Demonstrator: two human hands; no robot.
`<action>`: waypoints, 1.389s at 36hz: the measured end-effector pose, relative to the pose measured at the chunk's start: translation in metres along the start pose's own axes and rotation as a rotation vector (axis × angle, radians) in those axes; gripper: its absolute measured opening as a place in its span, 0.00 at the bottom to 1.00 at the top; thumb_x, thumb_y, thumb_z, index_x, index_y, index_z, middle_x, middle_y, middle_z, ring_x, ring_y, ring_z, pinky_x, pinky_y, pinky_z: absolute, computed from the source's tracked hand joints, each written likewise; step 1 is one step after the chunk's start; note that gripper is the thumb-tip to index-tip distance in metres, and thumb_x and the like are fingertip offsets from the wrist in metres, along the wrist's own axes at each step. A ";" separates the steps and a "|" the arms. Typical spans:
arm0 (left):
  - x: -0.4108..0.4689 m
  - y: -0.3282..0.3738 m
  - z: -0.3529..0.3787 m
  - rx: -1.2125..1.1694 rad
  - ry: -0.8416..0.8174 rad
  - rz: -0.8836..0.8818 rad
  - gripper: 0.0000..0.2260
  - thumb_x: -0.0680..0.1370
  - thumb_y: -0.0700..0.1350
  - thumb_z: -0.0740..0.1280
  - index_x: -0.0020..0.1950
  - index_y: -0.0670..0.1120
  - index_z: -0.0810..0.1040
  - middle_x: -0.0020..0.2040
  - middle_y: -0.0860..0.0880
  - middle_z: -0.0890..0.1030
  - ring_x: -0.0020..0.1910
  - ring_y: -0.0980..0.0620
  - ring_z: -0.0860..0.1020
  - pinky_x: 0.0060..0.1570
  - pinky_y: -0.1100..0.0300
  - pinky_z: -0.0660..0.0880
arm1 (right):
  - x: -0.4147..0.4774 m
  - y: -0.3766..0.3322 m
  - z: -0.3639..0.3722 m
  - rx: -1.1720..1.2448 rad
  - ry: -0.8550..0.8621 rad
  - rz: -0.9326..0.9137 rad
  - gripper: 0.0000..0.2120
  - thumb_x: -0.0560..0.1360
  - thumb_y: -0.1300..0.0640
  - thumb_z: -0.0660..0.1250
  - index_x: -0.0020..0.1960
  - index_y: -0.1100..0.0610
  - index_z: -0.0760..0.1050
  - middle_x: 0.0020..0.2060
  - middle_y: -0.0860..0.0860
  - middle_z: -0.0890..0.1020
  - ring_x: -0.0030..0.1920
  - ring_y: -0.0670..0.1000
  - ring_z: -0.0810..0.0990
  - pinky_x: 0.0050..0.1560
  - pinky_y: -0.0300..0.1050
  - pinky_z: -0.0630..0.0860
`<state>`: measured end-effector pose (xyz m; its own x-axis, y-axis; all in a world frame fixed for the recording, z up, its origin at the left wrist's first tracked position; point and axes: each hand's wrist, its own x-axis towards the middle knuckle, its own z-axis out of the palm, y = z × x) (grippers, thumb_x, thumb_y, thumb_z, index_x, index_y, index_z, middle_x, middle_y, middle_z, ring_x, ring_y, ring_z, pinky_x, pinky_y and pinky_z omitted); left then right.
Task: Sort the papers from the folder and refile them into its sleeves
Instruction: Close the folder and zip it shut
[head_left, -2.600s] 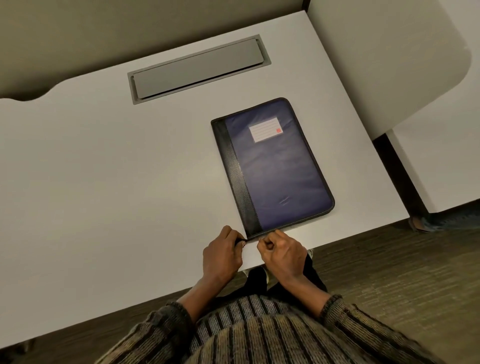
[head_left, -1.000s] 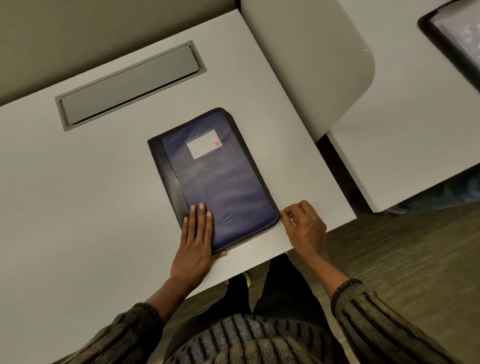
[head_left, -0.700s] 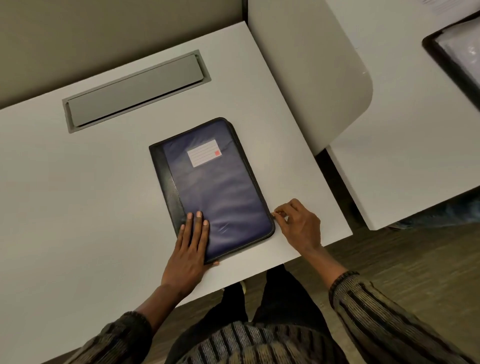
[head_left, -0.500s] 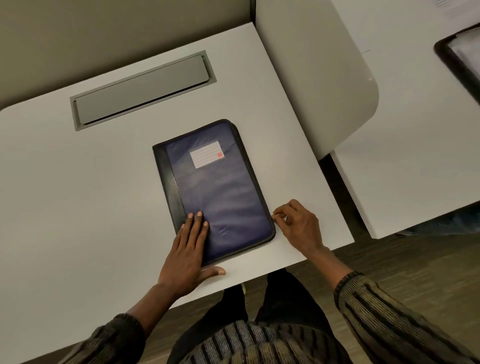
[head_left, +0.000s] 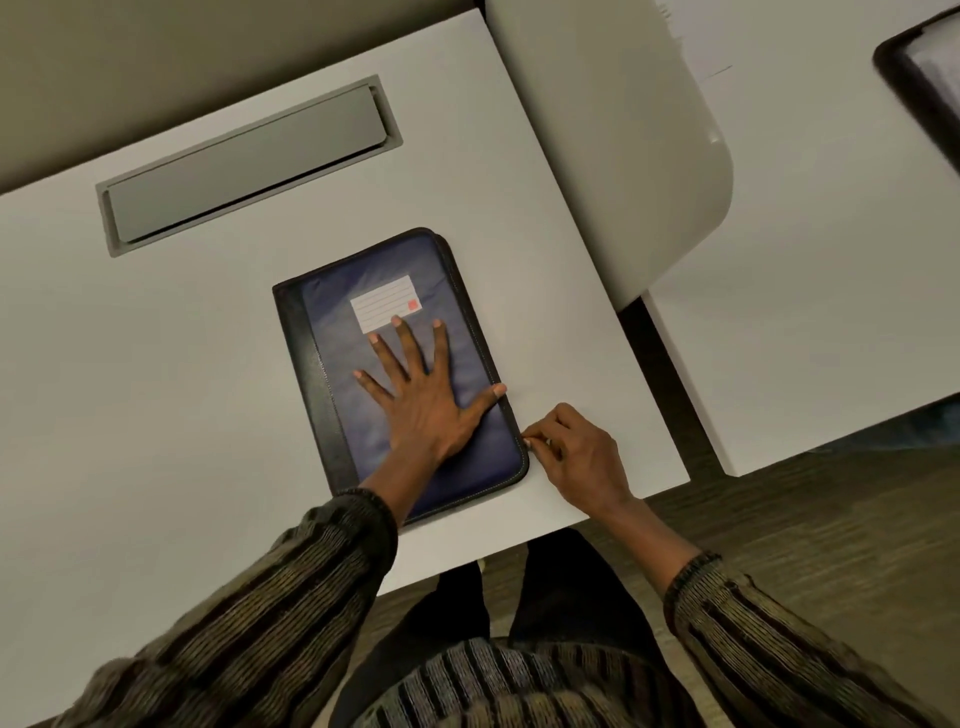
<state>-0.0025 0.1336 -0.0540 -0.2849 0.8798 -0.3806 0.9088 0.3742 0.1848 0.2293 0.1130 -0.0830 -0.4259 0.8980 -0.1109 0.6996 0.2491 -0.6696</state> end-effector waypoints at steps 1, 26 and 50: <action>0.000 -0.001 0.001 0.005 0.004 0.001 0.53 0.71 0.85 0.49 0.85 0.57 0.33 0.84 0.42 0.29 0.80 0.32 0.27 0.72 0.19 0.40 | 0.000 0.001 0.000 -0.001 0.007 -0.004 0.05 0.80 0.54 0.73 0.54 0.52 0.83 0.48 0.46 0.78 0.41 0.46 0.78 0.37 0.45 0.81; 0.002 -0.007 0.004 0.034 -0.015 0.024 0.52 0.72 0.85 0.50 0.85 0.59 0.33 0.83 0.44 0.28 0.81 0.34 0.27 0.73 0.19 0.40 | 0.031 0.002 0.003 -0.044 0.118 -0.135 0.04 0.80 0.55 0.71 0.49 0.55 0.82 0.44 0.47 0.78 0.41 0.46 0.75 0.29 0.48 0.75; 0.002 -0.008 0.005 0.018 0.005 0.049 0.51 0.73 0.83 0.51 0.85 0.59 0.34 0.83 0.44 0.27 0.81 0.35 0.27 0.73 0.20 0.39 | 0.056 -0.004 0.007 -0.024 0.190 -0.076 0.02 0.76 0.55 0.73 0.46 0.53 0.82 0.43 0.47 0.79 0.41 0.49 0.77 0.29 0.50 0.75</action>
<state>-0.0092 0.1308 -0.0609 -0.2415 0.8982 -0.3673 0.9268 0.3257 0.1870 0.1983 0.1599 -0.0917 -0.3635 0.9280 0.0813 0.6841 0.3251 -0.6530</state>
